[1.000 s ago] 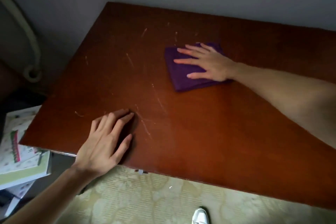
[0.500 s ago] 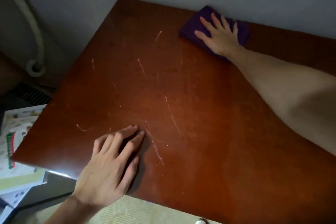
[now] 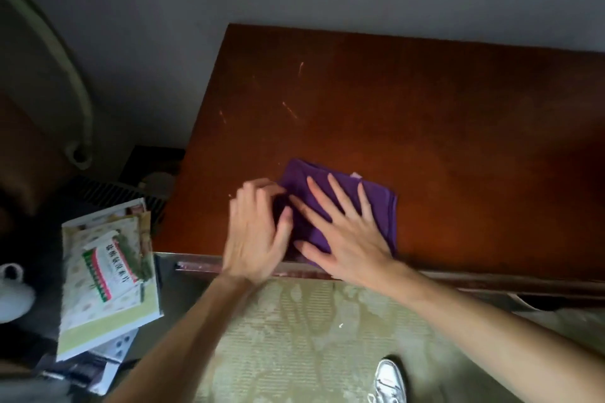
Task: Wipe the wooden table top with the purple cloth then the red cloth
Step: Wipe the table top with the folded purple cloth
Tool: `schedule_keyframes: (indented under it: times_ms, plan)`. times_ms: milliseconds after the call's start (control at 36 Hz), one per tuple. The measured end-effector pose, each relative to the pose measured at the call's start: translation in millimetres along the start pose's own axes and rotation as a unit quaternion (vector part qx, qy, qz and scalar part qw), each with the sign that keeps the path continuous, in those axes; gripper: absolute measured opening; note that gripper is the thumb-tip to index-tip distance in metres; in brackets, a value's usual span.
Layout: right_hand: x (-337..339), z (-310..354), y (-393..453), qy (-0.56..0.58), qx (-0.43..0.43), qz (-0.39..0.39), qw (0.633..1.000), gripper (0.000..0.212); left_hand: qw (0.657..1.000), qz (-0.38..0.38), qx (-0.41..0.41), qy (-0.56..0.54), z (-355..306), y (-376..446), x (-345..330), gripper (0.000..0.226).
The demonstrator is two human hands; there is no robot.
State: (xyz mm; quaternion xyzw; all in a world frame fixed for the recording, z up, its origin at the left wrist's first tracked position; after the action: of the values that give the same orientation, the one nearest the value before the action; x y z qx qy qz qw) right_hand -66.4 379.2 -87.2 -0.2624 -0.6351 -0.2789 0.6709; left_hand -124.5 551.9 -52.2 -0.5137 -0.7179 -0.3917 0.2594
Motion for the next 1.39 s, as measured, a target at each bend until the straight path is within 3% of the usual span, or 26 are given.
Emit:
schedule_keyframes:
  times_ms: [83, 167, 250, 306, 417, 583, 861, 1111, 1389]
  plan:
    - [5.2, -6.5, 6.0, 0.000, 0.053, 0.003, 0.999, 0.074, 0.996, 0.030, 0.014, 0.078, 44.8, 2.7, 28.9, 0.037]
    - [13.5, -33.9, 39.9, 0.002, 0.162, 0.050, 0.986, 0.071, 0.988, 0.072, 0.005, 0.139, 83.6, 9.4, 50.8, 0.047]
    - [17.7, -68.4, 95.0, -0.019, 0.262, 0.070, 0.962, 0.067, 0.983, 0.104, 0.015, 0.149, 107.5, 12.8, 59.1, 0.052]
    - [18.2, -89.2, 134.3, -0.030, 0.285, 0.066, 0.956, 0.065, 0.982, 0.117, 0.021, 0.147, 115.9, 12.7, 57.5, 0.052]
    - [23.0, -131.7, 211.3, -0.020, 0.216, 0.059, 0.974, 0.065, 0.981, 0.127, 0.041, 0.140, 120.1, 12.0, 53.3, 0.051]
    - [30.1, -172.3, 306.5, -0.008, 0.181, 0.059, 0.982, 0.067, 0.980, 0.149, 0.062, 0.119, 123.7, 12.7, 53.1, 0.052]
    - [25.8, -193.1, 403.8, 0.066, -0.044, 0.001, 0.997, 0.064, 0.981, 0.158, 0.079, 0.078, 126.1, 15.8, 51.0, 0.051]
    - [19.2, -130.1, 398.3, 0.063, -0.162, -0.002, 0.985, 0.077, 0.989, 0.112, 0.071, 0.066, 123.1, 14.8, 52.1, 0.045]
    - [7.6, 17.6, 292.3, 0.044, -0.067, 0.006, 0.997, 0.071, 0.999, 0.024, 0.039, 0.024, 123.9, 11.7, 55.9, 0.038]
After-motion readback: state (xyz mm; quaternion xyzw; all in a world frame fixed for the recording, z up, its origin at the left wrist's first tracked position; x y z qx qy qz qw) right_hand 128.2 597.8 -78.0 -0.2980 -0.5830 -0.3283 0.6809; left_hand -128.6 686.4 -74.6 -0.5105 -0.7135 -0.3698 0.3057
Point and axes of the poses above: each hand's wrist, its own y-axis towards the middle knuckle, its own x-axis out of the back of the hand, z = x × y, the point moved 2 cm from there along y, towards the middle knuckle, and after that the axes turned 2 degrees about -z, right-handed, at the moved point
